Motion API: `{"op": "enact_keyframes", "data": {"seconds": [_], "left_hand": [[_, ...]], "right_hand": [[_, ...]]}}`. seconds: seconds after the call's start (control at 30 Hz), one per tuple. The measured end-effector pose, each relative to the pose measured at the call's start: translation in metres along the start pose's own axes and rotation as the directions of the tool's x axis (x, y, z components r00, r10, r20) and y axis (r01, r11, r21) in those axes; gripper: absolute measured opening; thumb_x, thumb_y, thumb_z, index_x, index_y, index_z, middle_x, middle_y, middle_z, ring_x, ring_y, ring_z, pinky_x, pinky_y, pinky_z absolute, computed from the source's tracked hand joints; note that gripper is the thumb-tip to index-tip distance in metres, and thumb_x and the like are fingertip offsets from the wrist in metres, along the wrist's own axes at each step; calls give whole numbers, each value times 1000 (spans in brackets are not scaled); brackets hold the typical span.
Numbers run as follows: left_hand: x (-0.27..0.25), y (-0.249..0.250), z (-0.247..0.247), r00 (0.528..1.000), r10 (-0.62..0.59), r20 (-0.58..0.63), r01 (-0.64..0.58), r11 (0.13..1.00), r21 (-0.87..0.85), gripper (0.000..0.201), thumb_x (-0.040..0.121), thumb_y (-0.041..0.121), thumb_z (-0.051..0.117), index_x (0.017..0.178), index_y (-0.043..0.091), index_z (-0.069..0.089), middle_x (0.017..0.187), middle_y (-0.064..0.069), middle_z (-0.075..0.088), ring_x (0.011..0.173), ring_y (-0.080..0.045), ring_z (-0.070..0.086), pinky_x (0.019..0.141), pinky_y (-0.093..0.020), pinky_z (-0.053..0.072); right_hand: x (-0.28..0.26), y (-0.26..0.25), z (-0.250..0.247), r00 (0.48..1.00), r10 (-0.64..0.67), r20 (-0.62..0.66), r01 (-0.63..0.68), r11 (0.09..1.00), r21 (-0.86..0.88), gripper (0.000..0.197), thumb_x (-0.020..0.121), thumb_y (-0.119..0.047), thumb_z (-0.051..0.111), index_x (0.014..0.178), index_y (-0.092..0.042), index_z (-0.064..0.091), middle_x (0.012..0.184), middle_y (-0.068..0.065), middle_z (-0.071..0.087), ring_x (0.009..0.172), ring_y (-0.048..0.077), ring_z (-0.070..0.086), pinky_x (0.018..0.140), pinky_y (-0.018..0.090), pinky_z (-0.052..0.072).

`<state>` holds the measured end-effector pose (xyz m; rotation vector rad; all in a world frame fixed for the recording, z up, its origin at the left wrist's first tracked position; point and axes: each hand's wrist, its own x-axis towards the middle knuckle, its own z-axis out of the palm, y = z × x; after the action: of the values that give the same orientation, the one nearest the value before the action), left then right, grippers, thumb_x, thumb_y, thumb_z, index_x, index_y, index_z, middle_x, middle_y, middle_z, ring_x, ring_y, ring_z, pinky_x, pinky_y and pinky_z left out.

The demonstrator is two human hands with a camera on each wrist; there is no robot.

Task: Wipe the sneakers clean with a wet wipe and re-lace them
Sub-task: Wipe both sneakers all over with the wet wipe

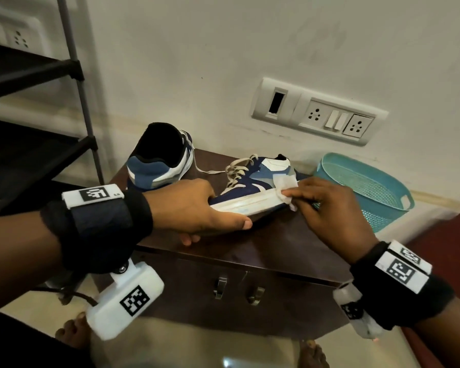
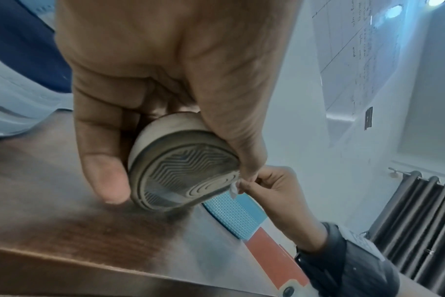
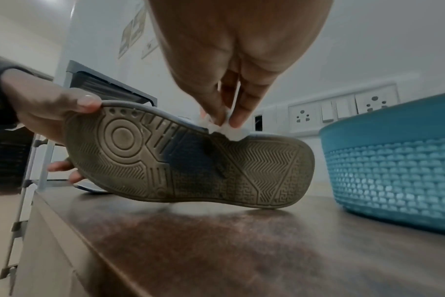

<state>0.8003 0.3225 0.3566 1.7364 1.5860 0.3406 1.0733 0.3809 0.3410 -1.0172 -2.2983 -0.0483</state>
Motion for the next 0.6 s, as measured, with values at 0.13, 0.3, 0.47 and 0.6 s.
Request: {"op": "enact_keyframes", "data": {"seconds": [0.13, 0.3, 0.47, 0.6], "left_hand": [[-2, -3, -3, 986, 49, -162, -10, 971, 237, 75, 57, 91, 64, 98, 28, 66, 75, 9, 71, 67, -5, 67, 64, -30, 57], [-7, -9, 6, 948, 87, -306, 23, 940, 339, 93, 47, 95, 64, 118, 36, 50, 103, 19, 63, 92, -6, 60, 74, -28, 49], [-6, -12, 43, 972, 46, -231, 47, 924, 380, 111, 47, 89, 69, 128, 23, 33, 123, -1, 52, 107, -21, 57, 84, -34, 48], [-8, -8, 51, 986, 69, -150, 5, 896, 445, 115, 50, 81, 78, 135, 22, 25, 134, -4, 41, 112, -24, 57, 93, -37, 52]], "right_hand": [[-5, -5, 12, 994, 100, -52, -99, 995, 33, 24, 87, -2, 73, 105, -17, 81, 101, -1, 74, 88, 12, 68, 80, 18, 50], [-4, -7, 25, 969, 246, -11, -240, 952, 189, 20, 87, -5, 75, 100, -18, 82, 98, -5, 73, 89, 4, 67, 82, 8, 49], [-11, -6, 24, 927, 364, 92, -375, 904, 206, 17, 85, -2, 73, 89, -17, 81, 87, -8, 75, 77, -1, 68, 76, 3, 48], [-30, -9, 19, 861, 452, 233, -502, 827, 252, 15, 89, -5, 72, 81, -16, 79, 70, -3, 76, 64, 11, 73, 68, 21, 59]]}}
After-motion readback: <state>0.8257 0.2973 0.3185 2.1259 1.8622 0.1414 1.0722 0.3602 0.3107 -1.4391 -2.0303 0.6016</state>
